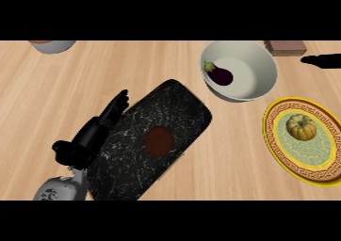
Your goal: Pick the eggplant from the plate and place it in the bowl
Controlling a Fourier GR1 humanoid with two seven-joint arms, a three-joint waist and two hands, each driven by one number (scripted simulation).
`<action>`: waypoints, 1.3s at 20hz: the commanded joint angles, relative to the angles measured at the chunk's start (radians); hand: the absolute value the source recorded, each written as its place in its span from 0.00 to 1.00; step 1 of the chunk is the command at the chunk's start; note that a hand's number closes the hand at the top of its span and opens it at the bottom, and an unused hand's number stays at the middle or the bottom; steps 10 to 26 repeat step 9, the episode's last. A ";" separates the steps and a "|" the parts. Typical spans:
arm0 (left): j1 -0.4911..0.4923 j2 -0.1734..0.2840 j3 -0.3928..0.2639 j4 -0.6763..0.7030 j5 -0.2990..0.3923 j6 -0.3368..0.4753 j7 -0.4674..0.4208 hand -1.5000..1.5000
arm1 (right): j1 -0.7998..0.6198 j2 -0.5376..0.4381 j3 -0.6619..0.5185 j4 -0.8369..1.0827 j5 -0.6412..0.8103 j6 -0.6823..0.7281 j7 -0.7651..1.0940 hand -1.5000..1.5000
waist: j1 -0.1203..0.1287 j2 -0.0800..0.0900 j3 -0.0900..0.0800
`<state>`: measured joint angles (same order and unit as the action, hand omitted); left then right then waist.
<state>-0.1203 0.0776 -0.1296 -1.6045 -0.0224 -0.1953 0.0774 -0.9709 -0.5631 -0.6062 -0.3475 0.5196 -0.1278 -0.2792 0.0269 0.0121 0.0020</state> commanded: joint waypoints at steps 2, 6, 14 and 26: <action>-0.007 -0.017 -0.018 -0.014 -0.011 0.009 0.023 0.50 | 0.076 -0.141 -0.075 0.054 -0.077 0.112 -0.108 0.00 | 0.000 0.002 0.001; -0.049 -0.008 -0.004 0.033 -0.011 -0.007 0.009 0.50 | 0.125 -0.219 -0.086 0.113 -0.086 0.203 -0.171 0.00 | 0.008 0.010 0.002; -0.004 -0.007 -0.002 0.015 -0.003 -0.008 0.000 0.50 | 0.189 -0.282 -0.107 0.127 -0.112 0.297 -0.245 0.00 | 0.007 0.006 0.003; -0.004 -0.007 -0.002 0.015 -0.003 -0.008 0.000 0.50 | 0.189 -0.282 -0.107 0.127 -0.112 0.297 -0.245 0.00 | 0.007 0.006 0.003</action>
